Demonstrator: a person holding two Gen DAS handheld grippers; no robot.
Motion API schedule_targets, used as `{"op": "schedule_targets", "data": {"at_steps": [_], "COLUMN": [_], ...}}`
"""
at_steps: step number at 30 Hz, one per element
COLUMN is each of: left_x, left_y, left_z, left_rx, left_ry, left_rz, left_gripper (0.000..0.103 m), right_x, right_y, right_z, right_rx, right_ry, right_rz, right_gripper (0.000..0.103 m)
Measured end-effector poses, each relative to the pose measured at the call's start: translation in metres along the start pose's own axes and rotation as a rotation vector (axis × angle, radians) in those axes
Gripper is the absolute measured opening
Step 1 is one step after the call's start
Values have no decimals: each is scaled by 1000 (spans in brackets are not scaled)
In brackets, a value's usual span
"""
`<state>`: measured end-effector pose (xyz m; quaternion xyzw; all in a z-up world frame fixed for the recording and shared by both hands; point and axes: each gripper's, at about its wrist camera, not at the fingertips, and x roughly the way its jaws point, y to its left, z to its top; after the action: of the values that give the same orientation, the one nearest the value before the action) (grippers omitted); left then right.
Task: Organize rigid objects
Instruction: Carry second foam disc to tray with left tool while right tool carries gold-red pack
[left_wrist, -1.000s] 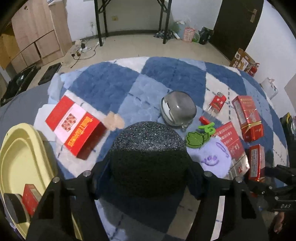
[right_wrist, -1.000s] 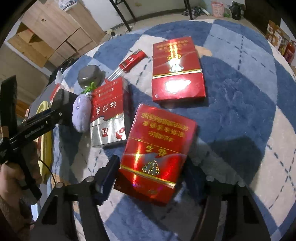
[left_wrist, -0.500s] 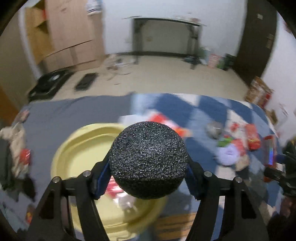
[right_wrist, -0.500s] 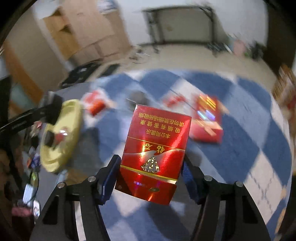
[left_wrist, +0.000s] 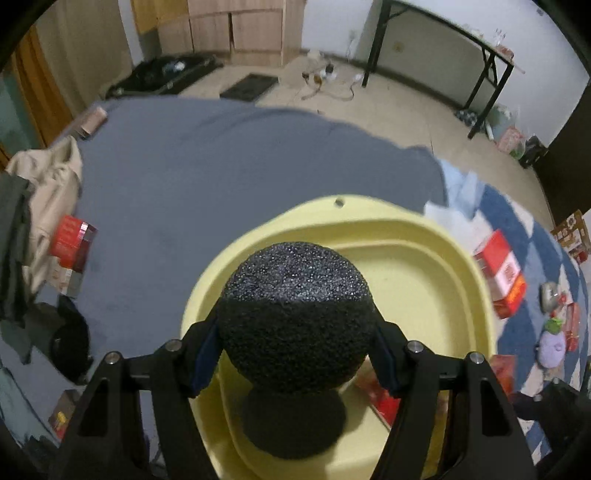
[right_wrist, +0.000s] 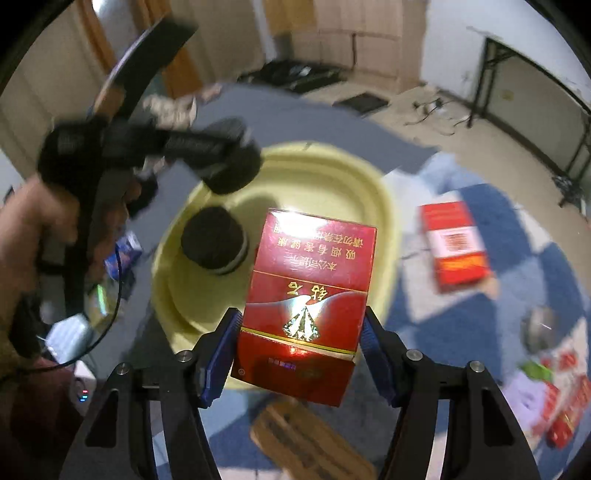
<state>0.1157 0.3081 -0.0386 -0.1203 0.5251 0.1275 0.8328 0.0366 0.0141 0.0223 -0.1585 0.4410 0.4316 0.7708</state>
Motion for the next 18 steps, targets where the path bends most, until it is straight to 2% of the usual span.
{"op": "schedule_targets", "data": {"at_steps": [5, 9, 11, 13, 16, 18], "left_x": [23, 33, 30, 20, -7, -24], "left_y": [-2, 0, -1, -1, -2, -7], "left_z": [-8, -15, -17, -17, -14, -9], "left_rx": [38, 37, 44, 41, 24, 14], "left_ry": [27, 38, 32, 10, -53, -75], "left_rz": [-7, -3, -7, -5, 9, -1], "left_gripper": [70, 70, 75, 92, 103, 103], "right_x": [57, 76, 78, 77, 63, 36], "right_y": [25, 28, 29, 33, 28, 23], "right_z": [24, 31, 30, 29, 26, 19], "right_rx": [-62, -55, -50, -42, -23, -5], "right_ry": [62, 68, 73, 60, 20, -33], "right_rz": [-42, -53, -49, -42, -39, -35], "right_gripper": [62, 62, 63, 64, 81, 93]}}
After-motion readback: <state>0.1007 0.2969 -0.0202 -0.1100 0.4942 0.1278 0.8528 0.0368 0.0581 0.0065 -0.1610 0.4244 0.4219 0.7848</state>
